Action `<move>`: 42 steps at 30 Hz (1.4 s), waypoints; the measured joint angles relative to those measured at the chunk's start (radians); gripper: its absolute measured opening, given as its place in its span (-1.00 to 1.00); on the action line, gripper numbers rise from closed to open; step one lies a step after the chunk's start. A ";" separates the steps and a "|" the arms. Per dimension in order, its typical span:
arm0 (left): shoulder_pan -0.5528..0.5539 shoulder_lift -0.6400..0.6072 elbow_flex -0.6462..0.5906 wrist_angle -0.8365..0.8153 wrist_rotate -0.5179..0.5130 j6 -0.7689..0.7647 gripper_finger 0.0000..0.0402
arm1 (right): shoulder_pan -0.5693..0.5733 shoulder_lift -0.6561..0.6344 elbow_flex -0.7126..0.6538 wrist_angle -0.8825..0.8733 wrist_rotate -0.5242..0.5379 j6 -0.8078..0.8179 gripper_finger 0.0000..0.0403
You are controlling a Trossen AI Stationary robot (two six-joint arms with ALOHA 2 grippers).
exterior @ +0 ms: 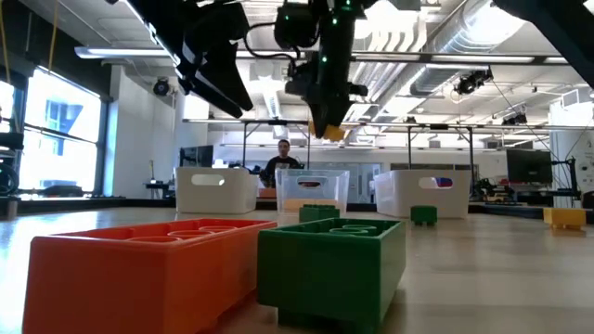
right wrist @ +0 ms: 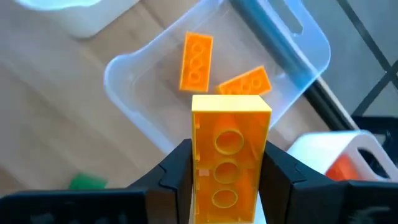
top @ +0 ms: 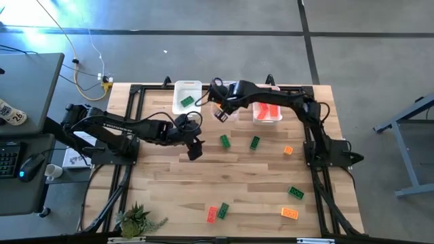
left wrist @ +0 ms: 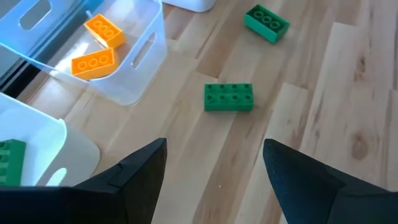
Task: Sort & place blocks by color
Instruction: Put the yellow game piece into the transparent bin, then put the green game piece into the left white bin
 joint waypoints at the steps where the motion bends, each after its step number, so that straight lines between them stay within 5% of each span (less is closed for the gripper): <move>1: 0.000 0.000 0.000 0.000 0.000 -0.004 0.27 | -0.013 0.000 -0.009 0.022 -0.001 -0.015 -0.45; 13: 0.000 0.001 0.000 0.000 0.071 -0.032 0.27 | -0.099 0.000 -0.162 0.249 -0.110 -0.122 -0.43; 20: 0.000 0.001 0.000 0.000 0.077 -0.039 0.27 | -0.099 0.001 -0.227 0.240 -0.116 -0.110 0.05; 25: 0.000 0.002 0.000 0.000 0.077 -0.039 0.27 | -0.091 0.001 -0.198 0.214 -0.116 -0.100 0.21; 42: 0.000 0.002 0.000 -0.041 0.077 -0.041 0.27 | 0.076 0.000 -0.027 -0.165 -0.089 -0.126 0.24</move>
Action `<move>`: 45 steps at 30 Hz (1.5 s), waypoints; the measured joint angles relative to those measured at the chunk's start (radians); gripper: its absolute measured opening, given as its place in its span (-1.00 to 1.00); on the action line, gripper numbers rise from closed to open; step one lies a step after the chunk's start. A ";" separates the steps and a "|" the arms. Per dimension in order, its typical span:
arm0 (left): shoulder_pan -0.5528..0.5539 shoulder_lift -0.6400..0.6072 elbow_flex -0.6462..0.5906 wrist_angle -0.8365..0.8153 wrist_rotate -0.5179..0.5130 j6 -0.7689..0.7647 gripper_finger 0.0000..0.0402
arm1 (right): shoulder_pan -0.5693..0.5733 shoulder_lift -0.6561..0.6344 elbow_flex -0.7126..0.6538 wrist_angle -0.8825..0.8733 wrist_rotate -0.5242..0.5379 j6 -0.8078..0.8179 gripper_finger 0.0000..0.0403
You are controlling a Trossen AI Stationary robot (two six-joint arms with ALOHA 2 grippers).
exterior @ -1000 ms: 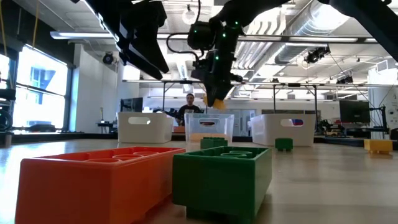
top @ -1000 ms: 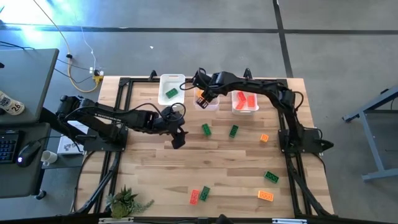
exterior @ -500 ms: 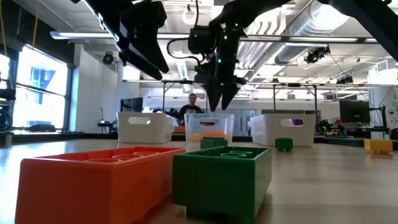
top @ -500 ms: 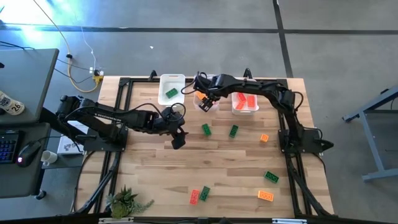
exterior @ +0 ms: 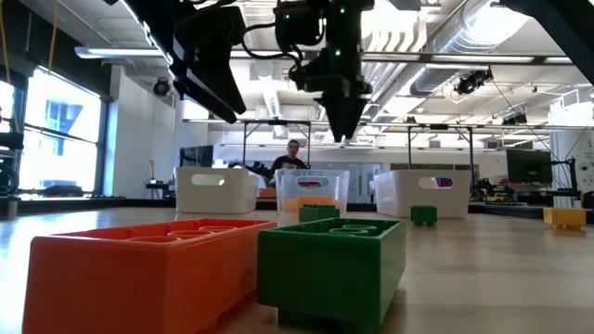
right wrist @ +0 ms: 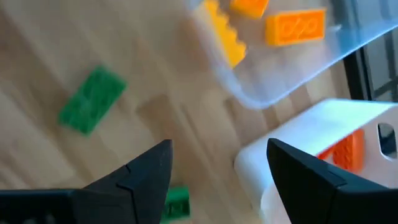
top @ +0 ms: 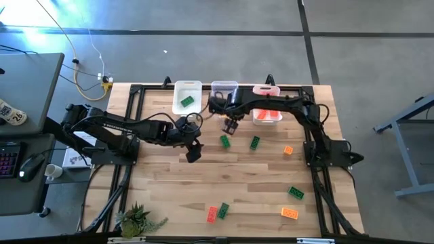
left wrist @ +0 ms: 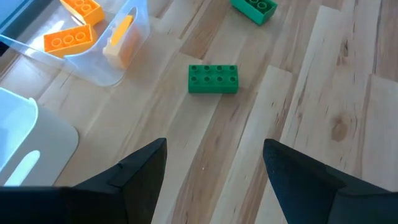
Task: Sort & place blocks by color
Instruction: Put the green game piece into the left white bin
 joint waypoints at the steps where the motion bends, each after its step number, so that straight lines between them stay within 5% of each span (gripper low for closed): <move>1: 0.000 0.000 0.000 0.000 0.000 0.000 0.27 | 0.015 0.000 0.000 -0.022 0.006 0.000 0.24; 12: 0.000 0.000 0.000 -0.001 -0.001 0.000 0.27 | 0.164 0.000 -0.046 -0.207 0.080 0.082 0.24; 26: 0.000 0.000 0.000 0.008 -0.002 -0.023 0.27 | 0.269 -0.120 -0.345 -0.191 0.138 0.195 0.24; 35: 0.000 0.000 0.000 0.021 -0.002 -0.025 0.27 | 0.268 -0.263 -0.616 -0.037 0.142 -0.190 0.24; 45: 0.000 0.000 0.000 0.021 -0.002 -0.048 0.27 | 0.268 -0.280 -0.717 0.131 0.158 -0.650 0.24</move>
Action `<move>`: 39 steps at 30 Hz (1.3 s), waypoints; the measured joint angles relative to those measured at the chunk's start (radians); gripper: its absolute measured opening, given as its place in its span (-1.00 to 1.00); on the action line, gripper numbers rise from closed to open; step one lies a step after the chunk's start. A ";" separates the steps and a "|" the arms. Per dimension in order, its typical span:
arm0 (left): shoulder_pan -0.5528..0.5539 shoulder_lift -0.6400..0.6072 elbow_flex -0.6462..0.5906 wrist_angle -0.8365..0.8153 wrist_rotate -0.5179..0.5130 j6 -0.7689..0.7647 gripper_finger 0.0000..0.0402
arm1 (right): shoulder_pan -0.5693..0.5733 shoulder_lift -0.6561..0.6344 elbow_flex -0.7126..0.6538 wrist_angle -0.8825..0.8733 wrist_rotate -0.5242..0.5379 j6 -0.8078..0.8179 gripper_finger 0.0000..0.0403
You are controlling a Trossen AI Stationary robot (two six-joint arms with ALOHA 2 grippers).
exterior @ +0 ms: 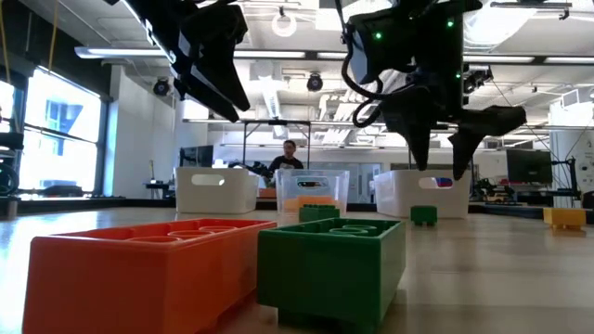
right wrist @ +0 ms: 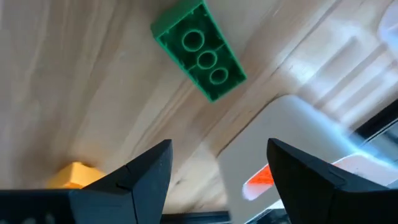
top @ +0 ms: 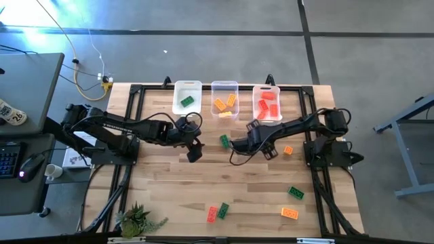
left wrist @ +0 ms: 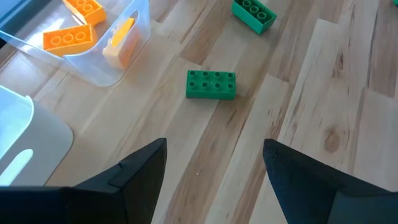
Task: Sort & place blocks by color
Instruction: Put the green game piece into the left white bin
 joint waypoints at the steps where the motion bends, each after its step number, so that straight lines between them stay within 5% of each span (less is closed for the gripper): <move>1: 0.000 0.000 0.000 0.000 0.000 -0.001 0.27 | 0.000 0.000 -0.002 0.009 0.005 -0.027 0.24; 12: 0.000 0.000 0.000 -0.001 -0.001 -0.001 0.27 | 0.001 0.005 -0.003 0.172 -0.035 -0.228 0.24; 39: 0.000 0.000 0.000 0.008 -0.028 0.006 0.27 | 0.018 0.005 -0.079 0.280 -0.070 -0.284 0.24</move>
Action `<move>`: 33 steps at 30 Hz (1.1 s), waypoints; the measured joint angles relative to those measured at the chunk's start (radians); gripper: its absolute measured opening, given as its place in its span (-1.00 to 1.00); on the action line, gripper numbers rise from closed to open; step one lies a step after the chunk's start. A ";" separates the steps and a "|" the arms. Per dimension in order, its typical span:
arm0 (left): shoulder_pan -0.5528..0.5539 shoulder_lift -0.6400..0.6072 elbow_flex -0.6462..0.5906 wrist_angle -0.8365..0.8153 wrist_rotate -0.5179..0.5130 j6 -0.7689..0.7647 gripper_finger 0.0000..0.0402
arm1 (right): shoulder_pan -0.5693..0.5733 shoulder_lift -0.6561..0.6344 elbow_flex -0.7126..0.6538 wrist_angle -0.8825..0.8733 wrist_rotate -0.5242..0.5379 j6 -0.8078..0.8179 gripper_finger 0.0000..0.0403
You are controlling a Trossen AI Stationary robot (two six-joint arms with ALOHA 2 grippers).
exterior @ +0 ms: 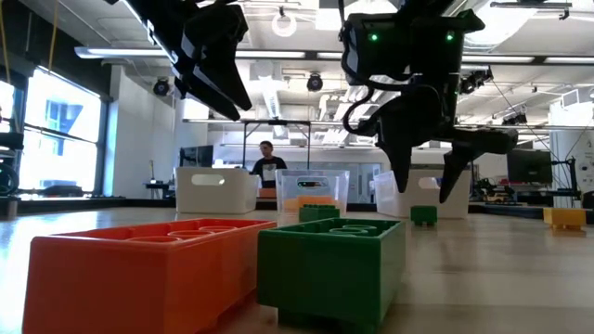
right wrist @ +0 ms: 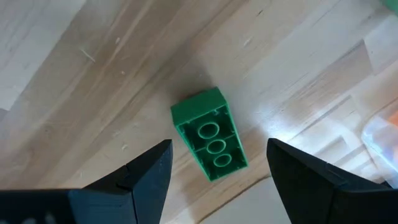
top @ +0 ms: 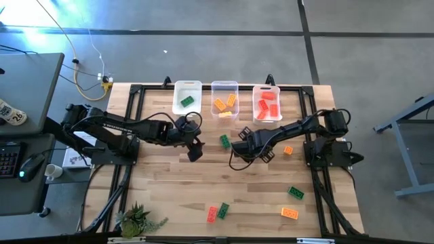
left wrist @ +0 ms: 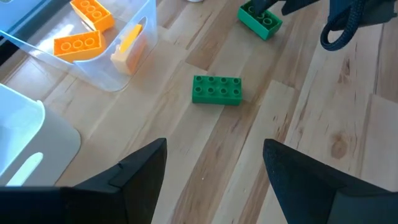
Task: Sort & place blocks by color
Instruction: Put the green game piece into the left white bin
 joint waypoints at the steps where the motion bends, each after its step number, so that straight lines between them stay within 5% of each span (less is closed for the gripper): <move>1: 0.000 0.000 0.000 0.000 0.000 -0.001 0.27 | 0.000 0.000 0.000 0.000 -0.004 0.000 0.24; 21: 0.000 0.000 0.000 -0.001 0.003 -0.006 0.27 | -0.014 0.090 0.000 0.026 0.001 0.000 0.23; 33: 0.000 0.000 0.000 -0.001 0.002 -0.002 0.27 | -0.013 0.101 0.001 0.024 0.007 0.062 -0.48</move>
